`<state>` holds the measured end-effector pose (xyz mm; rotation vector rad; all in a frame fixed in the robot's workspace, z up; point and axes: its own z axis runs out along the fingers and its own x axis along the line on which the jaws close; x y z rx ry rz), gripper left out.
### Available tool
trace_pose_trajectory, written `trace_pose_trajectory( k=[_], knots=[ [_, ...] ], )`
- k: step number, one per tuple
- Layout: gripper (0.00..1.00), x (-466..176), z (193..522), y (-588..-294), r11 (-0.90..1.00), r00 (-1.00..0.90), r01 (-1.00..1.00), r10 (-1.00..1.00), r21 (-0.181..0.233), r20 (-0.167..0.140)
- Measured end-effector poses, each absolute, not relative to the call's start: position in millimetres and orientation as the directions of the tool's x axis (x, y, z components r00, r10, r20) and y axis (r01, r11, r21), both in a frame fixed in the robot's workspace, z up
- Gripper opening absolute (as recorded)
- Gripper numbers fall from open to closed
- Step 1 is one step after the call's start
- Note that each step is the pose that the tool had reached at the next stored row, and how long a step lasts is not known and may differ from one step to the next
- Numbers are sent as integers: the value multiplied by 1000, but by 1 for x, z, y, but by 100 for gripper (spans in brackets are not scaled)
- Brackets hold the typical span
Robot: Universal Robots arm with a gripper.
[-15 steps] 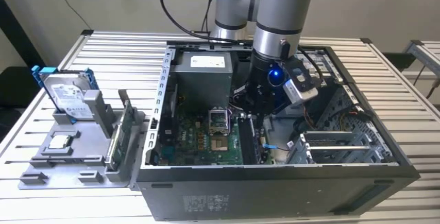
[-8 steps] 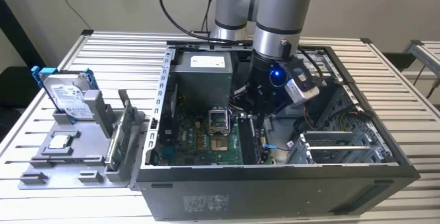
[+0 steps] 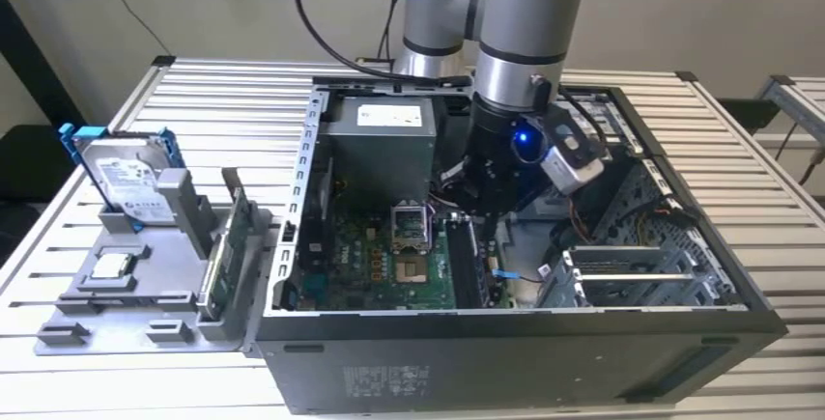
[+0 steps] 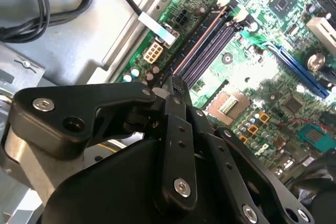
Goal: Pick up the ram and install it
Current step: 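Press down the ram until it locks into place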
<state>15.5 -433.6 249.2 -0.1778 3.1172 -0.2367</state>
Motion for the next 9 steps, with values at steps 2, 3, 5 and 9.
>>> trace_pose_trajectory(
  k=[2,3,5,9],
  knots=[
    [11,15,249,-434,980,-991,-131,-132,-149,-2],
    [11,15,250,-434,979,-990,-141,-142,-149,-2],
    [11,15,250,-434,976,-987,-161,-163,-148,-2],
    [11,15,250,-434,968,-978,-206,-208,-146,-3]
  ],
)
